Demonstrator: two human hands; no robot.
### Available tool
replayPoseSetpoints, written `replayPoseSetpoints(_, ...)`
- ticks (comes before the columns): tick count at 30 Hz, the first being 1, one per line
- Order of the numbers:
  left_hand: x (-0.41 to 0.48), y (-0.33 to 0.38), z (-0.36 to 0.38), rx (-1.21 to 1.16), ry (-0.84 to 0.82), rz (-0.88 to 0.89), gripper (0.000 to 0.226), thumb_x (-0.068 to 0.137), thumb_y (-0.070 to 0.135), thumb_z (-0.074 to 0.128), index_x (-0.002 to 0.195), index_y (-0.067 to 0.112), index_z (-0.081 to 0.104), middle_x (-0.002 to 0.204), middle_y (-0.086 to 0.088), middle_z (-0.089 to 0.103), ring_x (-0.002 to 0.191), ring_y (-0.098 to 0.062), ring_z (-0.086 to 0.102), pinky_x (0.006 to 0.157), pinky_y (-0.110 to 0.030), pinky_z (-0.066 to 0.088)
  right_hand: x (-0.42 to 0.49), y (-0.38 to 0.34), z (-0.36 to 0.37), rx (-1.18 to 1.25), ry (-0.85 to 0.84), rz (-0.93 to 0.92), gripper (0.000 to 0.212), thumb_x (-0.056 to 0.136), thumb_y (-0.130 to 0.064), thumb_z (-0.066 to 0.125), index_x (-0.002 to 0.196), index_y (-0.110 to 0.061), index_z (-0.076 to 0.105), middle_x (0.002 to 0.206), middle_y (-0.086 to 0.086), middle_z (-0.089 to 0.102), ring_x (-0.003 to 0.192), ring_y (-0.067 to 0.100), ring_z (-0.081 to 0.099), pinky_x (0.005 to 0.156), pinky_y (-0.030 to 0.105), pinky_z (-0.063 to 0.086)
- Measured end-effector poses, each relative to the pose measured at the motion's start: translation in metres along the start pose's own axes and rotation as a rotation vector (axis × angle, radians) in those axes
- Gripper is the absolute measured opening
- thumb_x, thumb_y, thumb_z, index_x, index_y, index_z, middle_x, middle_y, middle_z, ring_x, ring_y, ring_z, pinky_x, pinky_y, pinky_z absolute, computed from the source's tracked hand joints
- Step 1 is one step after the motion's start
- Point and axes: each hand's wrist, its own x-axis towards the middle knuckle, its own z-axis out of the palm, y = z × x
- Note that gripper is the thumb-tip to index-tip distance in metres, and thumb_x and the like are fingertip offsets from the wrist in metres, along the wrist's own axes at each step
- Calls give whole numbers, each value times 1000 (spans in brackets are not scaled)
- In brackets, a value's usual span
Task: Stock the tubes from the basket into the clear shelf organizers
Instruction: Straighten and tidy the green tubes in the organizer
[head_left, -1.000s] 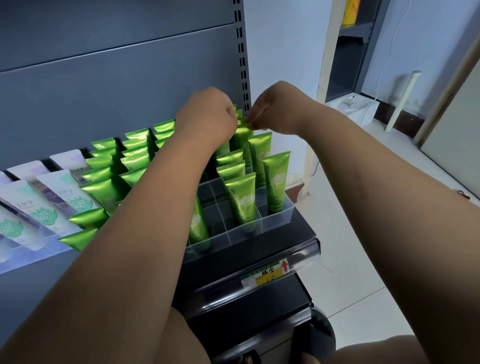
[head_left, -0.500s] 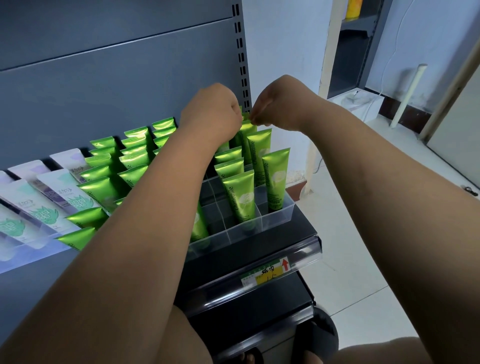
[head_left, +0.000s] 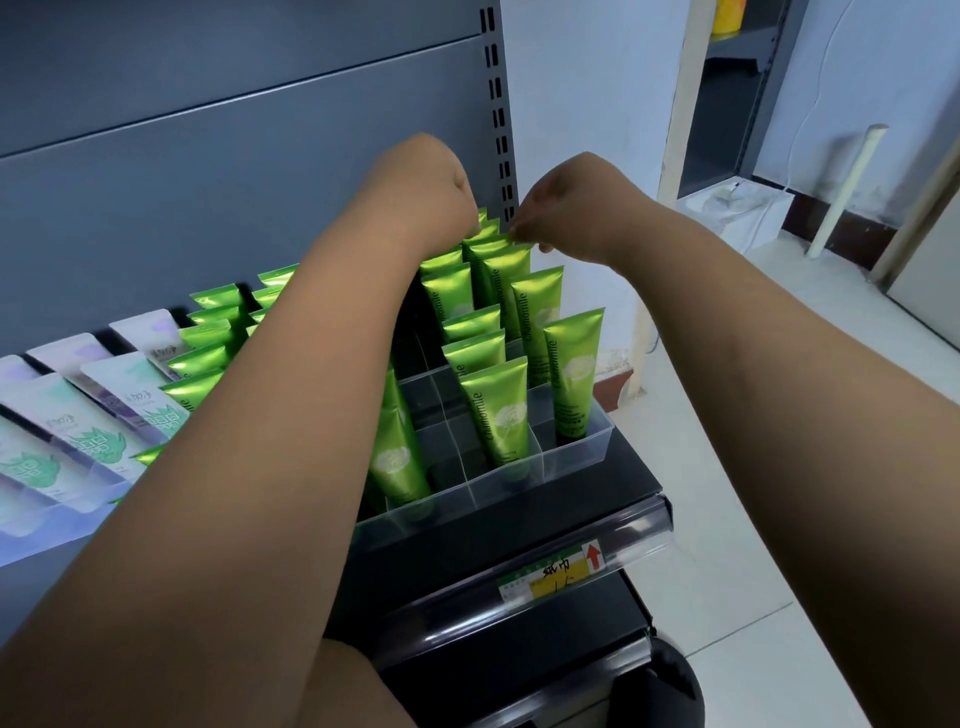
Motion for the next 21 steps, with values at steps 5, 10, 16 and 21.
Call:
replayPoseSetpoints(5, 12, 6, 9, 73, -32, 23, 10, 80, 13, 80, 90, 12, 78, 97, -8, 74, 94, -29, 69, 88, -44, 59, 9, 3, 4, 55, -8, 30, 14, 80, -21, 74, 88, -12, 80, 85, 11, 77, 83, 27, 74, 85, 46, 61)
replayPoseSetpoints(10, 15, 4, 16, 109, -83, -4, 15, 76, 13, 85, 89, 15, 79, 96, -7, 74, 92, -29, 69, 87, -45, 59, 11, 3, 4, 45, -33, 55, 13, 81, -18, 75, 90, -10, 80, 87, 12, 77, 83, 27, 76, 86, 46, 61)
replayPoseSetpoints(16, 13, 1, 17, 96, -39, -12, 13, 79, 8, 76, 89, 14, 79, 97, -8, 75, 92, -28, 70, 86, -44, 60, 7, 1, 4, 48, -16, 29, 10, 84, -23, 77, 91, -17, 81, 87, 8, 77, 82, 23, 75, 85, 42, 61)
replayPoseSetpoints(21, 9, 6, 15, 80, -44, 1, 17, 81, 12, 81, 96, 18, 80, 100, -4, 74, 98, -27, 68, 91, -43, 58, 4, 1, 0, 55, 6, 10, 10, 87, -22, 74, 91, -16, 81, 86, 7, 77, 84, 25, 75, 82, 39, 61)
